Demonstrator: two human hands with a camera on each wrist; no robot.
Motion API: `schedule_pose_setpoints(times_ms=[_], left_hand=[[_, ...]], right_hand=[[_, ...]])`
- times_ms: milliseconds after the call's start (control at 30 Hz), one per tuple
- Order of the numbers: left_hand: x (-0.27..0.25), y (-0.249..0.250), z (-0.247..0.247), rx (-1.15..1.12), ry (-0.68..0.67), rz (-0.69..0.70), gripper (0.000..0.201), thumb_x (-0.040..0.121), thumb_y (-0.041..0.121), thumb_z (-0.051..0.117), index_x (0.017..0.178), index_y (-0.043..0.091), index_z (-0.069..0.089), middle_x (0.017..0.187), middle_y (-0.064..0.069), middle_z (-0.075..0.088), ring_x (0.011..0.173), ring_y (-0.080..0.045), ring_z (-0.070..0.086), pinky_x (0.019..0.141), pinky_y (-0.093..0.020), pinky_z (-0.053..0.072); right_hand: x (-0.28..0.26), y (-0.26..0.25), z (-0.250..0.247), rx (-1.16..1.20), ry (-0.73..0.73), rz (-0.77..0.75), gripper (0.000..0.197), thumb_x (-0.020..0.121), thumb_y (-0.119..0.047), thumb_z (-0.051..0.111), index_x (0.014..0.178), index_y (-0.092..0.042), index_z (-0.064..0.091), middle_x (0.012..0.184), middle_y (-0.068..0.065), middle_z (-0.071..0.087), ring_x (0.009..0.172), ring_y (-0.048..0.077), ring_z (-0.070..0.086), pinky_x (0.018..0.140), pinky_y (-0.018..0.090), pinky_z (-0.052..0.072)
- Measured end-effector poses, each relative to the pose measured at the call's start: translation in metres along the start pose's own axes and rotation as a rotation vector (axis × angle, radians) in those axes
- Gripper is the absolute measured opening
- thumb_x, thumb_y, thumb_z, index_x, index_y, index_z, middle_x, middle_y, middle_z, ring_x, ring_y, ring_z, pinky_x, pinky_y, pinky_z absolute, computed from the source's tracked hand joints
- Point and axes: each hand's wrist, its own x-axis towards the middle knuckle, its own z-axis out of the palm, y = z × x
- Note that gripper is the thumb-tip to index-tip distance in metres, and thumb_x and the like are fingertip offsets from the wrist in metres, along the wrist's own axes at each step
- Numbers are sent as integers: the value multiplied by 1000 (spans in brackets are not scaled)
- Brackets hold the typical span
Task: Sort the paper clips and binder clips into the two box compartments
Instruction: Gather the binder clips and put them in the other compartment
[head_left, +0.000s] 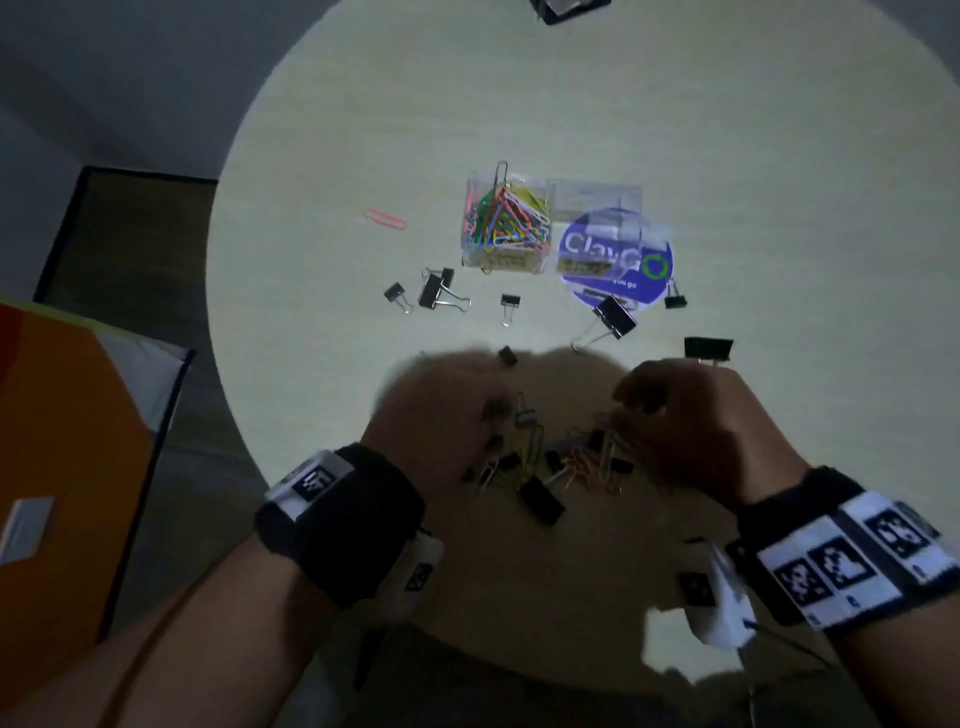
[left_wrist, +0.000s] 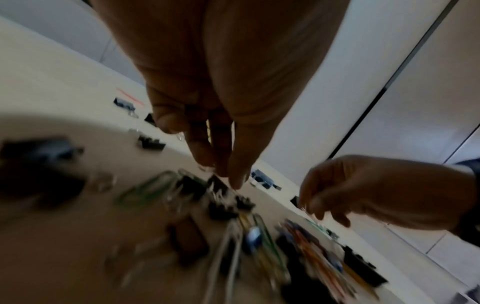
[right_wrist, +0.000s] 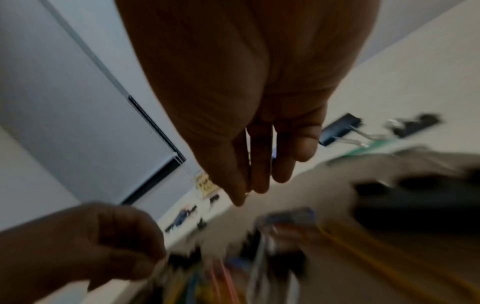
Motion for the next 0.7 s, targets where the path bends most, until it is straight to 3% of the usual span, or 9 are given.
schedule_pose_setpoints(times_ms=[167,267,367,433,533,633,700], left_hand=[[-20,-8,19,75,6,5,17,84,35,58,96,31,68,107,8,63,93,-21,61,72,-39,55],[-22,-8,21,109,30,-2,14,84,31,63,97,31,69,106,8,66,96,-22,60,73,-36,55],[-21,-12,16,151,45,-30,17,84,29,64,99,30,70,100,4,64,94,-24,58,73,-39,55],[-20,-14,13,125,88,-41,17,83,27,65,99,30,71,93,1,62,88,-24,57,69,-40,55],[-19,-5,18,152,112,76,17,84,25,63,99,30,71,95,2,65,87,-23,57,64,-40,55],[-10,8,23,303,31,281,26,84,18,66,106,31,70,101,4,65,90,-24,55,59,-36,53],[0,11,23,380,-37,369,29,85,16,63,109,31,68,102,4,64,88,-25,53,59,-36,52]], right_hand=[[-28,16,30,-178,-1,-92,8,81,-24,70,77,-16,69,76,3,58,66,26,58,55,34,48],[-24,18,33,-249,30,-105,12,88,-26,65,80,-18,70,77,4,61,68,29,60,55,33,48],[-19,22,31,-301,115,-123,12,89,-23,63,84,-16,71,78,6,59,68,30,57,56,28,38],[-17,24,28,-247,162,-110,10,87,-20,65,90,-16,74,83,7,63,75,33,59,62,31,42],[-14,20,27,-158,208,-108,13,81,-18,67,91,-13,74,83,8,66,78,32,60,70,32,44],[-2,20,31,-256,215,-99,21,83,-19,56,64,-11,58,59,5,44,57,31,43,55,33,34],[5,21,32,-298,217,-61,18,80,-16,61,64,-10,58,58,7,45,55,32,43,52,34,35]])
